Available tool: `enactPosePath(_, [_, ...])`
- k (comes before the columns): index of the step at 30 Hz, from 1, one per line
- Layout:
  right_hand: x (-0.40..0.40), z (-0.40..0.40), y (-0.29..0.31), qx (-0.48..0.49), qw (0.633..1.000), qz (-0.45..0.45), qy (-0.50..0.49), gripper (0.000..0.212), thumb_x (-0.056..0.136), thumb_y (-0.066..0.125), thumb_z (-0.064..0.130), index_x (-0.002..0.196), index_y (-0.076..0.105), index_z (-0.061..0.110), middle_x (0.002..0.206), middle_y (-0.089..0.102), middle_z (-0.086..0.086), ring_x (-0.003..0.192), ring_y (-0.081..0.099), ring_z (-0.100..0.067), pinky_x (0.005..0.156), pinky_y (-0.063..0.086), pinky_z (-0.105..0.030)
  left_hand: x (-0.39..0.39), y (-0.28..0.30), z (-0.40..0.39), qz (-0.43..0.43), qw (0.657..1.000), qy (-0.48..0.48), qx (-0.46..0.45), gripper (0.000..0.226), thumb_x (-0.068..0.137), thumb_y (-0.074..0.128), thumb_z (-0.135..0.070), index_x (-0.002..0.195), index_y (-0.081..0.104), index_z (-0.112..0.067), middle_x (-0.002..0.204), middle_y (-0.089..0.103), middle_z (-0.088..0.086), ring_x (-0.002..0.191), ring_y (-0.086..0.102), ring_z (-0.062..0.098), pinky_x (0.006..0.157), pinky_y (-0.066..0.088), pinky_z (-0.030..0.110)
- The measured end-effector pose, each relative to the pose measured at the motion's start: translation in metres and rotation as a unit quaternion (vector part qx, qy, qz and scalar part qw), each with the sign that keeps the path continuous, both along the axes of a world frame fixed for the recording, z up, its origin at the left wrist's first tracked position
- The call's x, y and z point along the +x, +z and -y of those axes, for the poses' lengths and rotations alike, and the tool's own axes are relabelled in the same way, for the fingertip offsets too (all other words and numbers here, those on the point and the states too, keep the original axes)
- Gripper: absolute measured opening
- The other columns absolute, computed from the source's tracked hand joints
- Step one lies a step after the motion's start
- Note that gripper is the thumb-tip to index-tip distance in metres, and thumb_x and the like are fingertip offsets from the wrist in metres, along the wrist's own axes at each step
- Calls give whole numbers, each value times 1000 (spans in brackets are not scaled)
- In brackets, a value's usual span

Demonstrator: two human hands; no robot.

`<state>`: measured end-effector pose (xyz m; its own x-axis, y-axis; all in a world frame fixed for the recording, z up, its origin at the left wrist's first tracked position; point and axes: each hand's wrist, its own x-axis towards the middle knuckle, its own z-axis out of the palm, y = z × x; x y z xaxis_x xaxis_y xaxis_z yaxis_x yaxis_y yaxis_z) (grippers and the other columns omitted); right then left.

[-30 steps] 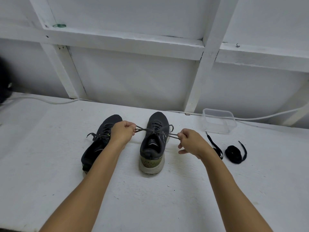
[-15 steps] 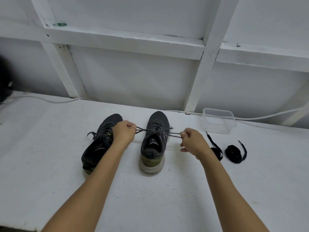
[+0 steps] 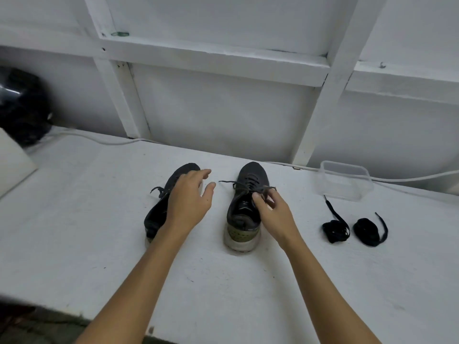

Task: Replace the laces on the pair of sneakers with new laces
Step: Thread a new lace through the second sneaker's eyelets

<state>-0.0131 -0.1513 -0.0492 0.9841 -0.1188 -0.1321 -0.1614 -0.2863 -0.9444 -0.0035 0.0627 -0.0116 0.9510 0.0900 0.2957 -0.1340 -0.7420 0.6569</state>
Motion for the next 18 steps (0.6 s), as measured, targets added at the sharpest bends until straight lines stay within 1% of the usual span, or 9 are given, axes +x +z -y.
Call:
enactPosePath(2, [-2,-6,-3,12,1000,0,-8,42,89,64,55,127,60,39,127,64,15,116,59,-3,101,51,-33,-17,5,-17,29,999,35,10,39,92,68,-28,129,63,-16,120,66,-5,114,53,19,88,41,27])
enactPosePath(3, [-3,-9,-1,22,1000,2,-9,42,90,64,53,129,59,39,127,64,15,116,59,-4,100,51,-32,-25,6,-26,39,998,54,11,42,90,71,-30,129,63,-16,120,66,-5,115,52,18,88,41,27])
enactPosePath(6, [-11,-21,2,59,998,15,-3,29,92,64,51,119,64,40,115,69,16,110,65,-7,93,54,-30,-48,1,-47,27,995,93,-11,56,85,76,-37,134,58,-18,128,61,-6,123,49,16,94,36,23])
enactPosePath(9, [-25,-33,4,89,995,37,-16,46,81,66,64,122,61,43,117,69,18,110,65,-5,94,54,-30,-68,-11,-60,-9,990,117,-73,76,78,82,-42,143,49,-20,141,50,-10,132,43,10,101,32,22])
enactPosePath(11, [-37,-38,5,84,994,59,-23,52,76,70,61,125,57,49,120,65,23,112,62,2,93,51,-25,-80,-23,-66,-51,985,111,-123,93,73,86,-42,151,38,-22,145,41,-14,135,38,5,105,32,23])
enactPosePath(13, [-46,-43,4,71,995,69,-24,56,72,75,53,124,53,56,120,62,29,111,58,8,90,47,-19,-87,-36,-72,-95,978,95,-158,106,69,89,-42,155,29,-24,151,36,-12,139,37,6,110,36,29])
enactPosePath(15, [-53,-46,2,52,995,77,-21,75,68,82,49,134,48,53,125,58,31,115,56,9,92,45,-16,-89,-48,-77,-118,973,85,-181,112,66,92,-39,156,26,-26,152,35,-13,140,39,8,113,40,35])
enactPosePath(17, [-57,-47,0,19,996,92,-11,90,64,88,48,142,42,46,132,55,29,120,53,9,94,43,-11,-89,-54,-80,-125,969,83,-195,112,66,93,-33,156,25,-29,152,37,-14,139,41,8,111,40,33])
enactPosePath(18, [-57,-47,-2,2,995,101,-6,91,64,91,44,141,42,44,132,55,26,120,53,8,94,43,-9,-88,-56,-80,-128,968,82,-199,111,67,93,-31,155,25,-31,152,39,-14,138,43,7,110,41,32])
